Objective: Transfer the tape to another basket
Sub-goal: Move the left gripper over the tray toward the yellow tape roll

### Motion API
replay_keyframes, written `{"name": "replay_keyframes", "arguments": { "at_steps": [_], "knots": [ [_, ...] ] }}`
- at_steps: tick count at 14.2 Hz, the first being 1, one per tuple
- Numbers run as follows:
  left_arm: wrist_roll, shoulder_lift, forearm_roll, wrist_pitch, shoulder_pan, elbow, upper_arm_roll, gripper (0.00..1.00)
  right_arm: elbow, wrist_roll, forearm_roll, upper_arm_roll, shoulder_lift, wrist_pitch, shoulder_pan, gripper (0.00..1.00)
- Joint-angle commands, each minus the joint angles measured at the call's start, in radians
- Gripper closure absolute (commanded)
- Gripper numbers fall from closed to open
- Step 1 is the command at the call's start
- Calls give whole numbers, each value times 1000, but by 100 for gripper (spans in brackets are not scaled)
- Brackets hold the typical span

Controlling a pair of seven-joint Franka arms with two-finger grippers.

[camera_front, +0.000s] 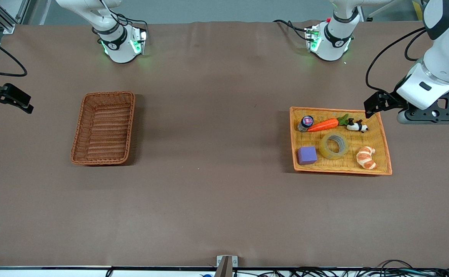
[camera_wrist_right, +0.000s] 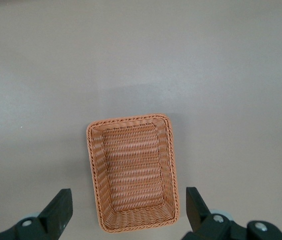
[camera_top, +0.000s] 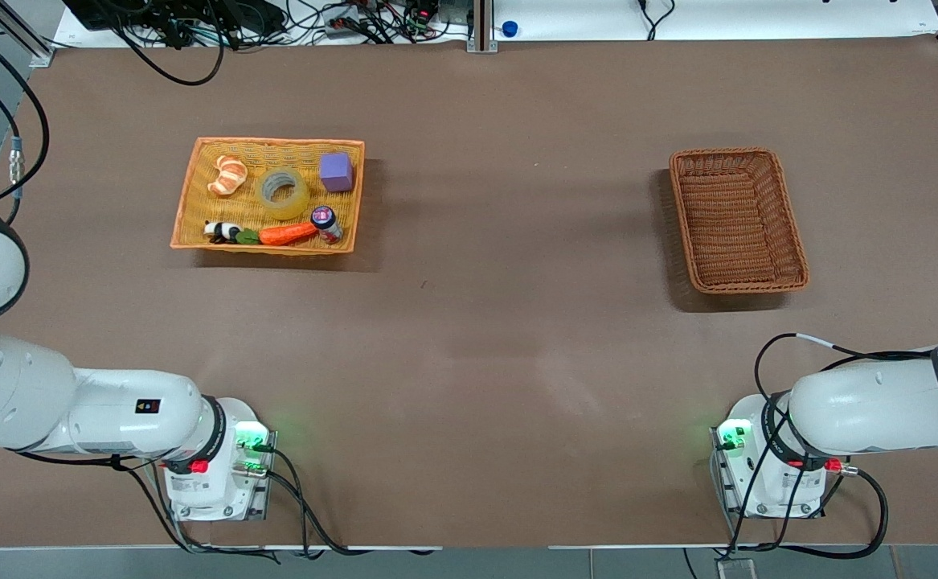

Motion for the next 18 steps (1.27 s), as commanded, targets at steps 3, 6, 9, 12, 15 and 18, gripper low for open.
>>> {"name": "replay_keyframes", "arguments": {
  "at_steps": [3,6,9,12,15,18],
  "knots": [
    [-35,4,16,-16,-4,19,0,0,10,-10,12,7,6,1,-7,0],
    [-60,8,12,-19,-3,21,5,0,10,-11,12,7,6,-1,-10,0],
    [-57,13,16,-28,-6,15,11,0,10,-11,12,7,6,1,-9,0],
    [-48,63,27,-22,-4,10,13,0,9,-11,12,7,6,1,-12,0],
    [-40,119,30,45,-3,-26,20,0,9,-11,12,7,6,-2,-10,0],
    [-40,160,30,232,-3,-135,23,0,10,-11,11,7,6,2,-12,0]
  ]
}}
